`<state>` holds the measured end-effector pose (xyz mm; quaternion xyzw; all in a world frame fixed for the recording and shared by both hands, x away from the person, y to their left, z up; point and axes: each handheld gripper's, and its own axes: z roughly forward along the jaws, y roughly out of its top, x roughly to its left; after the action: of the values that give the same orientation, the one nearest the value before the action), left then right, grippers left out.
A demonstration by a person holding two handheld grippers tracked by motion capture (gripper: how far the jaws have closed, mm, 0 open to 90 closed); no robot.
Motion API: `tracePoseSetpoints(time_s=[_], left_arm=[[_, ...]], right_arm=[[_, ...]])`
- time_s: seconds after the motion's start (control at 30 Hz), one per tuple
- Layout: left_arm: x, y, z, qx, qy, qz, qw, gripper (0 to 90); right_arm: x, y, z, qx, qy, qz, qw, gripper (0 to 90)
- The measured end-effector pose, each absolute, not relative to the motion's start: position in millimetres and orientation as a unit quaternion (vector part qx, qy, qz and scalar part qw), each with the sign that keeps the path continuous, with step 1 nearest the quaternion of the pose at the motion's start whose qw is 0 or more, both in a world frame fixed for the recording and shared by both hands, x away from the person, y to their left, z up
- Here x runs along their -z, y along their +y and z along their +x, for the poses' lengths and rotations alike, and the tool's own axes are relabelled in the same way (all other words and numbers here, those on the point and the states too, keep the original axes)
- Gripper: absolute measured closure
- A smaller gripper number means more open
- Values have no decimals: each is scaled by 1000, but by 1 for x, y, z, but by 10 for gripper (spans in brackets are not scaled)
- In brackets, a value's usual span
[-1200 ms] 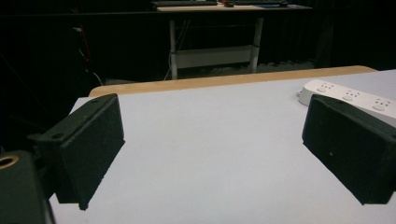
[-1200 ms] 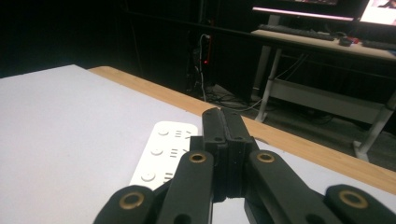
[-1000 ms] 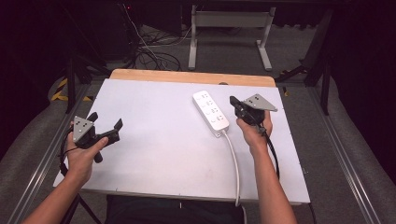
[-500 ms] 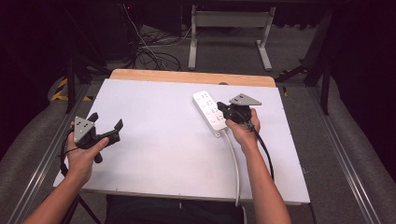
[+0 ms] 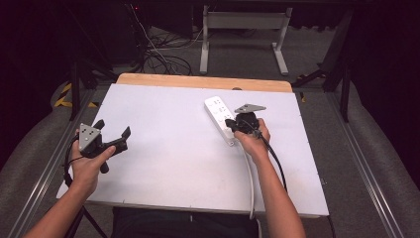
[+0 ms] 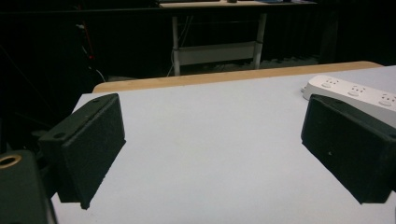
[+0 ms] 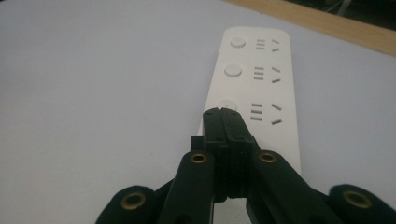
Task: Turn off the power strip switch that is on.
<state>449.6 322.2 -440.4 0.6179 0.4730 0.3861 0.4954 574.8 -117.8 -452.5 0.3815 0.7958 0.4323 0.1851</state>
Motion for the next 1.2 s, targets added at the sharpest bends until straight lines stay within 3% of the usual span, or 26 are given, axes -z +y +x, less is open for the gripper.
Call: tracePoseSetpoints(time_s=[0.87, 1.2], left_arm=[[441, 320, 450, -384, 471, 624, 492, 72], [441, 318, 450, -382, 466, 629, 491, 80]], right_arm=[[466, -111, 578, -401, 804, 399, 182, 900], [464, -103, 574, -377, 812, 391, 213, 900]])
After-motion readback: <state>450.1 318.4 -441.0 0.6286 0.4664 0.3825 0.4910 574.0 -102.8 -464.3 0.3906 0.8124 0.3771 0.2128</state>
